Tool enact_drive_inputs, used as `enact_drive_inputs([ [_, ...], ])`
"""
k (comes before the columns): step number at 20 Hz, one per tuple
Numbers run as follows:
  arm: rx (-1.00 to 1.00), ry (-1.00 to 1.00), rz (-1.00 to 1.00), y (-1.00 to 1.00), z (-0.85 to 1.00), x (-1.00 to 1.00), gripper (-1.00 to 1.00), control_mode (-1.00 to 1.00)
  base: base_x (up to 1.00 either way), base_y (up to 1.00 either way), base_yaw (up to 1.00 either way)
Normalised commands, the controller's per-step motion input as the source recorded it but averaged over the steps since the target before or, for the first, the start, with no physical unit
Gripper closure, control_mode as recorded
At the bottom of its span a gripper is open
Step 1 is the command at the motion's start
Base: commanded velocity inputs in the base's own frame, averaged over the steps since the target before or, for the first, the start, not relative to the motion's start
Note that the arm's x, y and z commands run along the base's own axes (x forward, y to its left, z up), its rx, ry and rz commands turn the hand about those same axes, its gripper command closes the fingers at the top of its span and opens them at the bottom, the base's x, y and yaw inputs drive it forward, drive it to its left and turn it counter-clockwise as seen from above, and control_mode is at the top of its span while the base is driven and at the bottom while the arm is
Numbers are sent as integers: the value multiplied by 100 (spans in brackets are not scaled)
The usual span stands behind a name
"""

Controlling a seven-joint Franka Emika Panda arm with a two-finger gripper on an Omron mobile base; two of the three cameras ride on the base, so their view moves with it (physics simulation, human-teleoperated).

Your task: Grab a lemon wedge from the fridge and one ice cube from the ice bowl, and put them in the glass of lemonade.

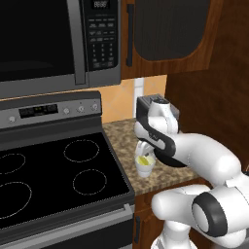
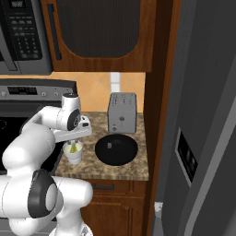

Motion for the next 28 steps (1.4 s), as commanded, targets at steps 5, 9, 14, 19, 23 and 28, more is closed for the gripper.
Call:
enact_drive_inputs([
  [5, 0, 1, 0, 0, -8, 2, -100, -100, 0, 0, 0],
  [9, 0, 0, 0, 0, 0, 0, -100, -100, 0, 0, 0],
  [14, 0, 0, 0, 0, 0, 0, -100, -100, 0, 0, 0],
  [19, 0, -1, 0, 0, 47, -44, -100, -100, 0, 0, 0],
  [23, 0, -9, -3, 0, 52, -100, -100, -100, 0, 0, 0],
  [28, 4, -8, -17, -28, 50, -100, -100, -100, 0, 0, 0],
])
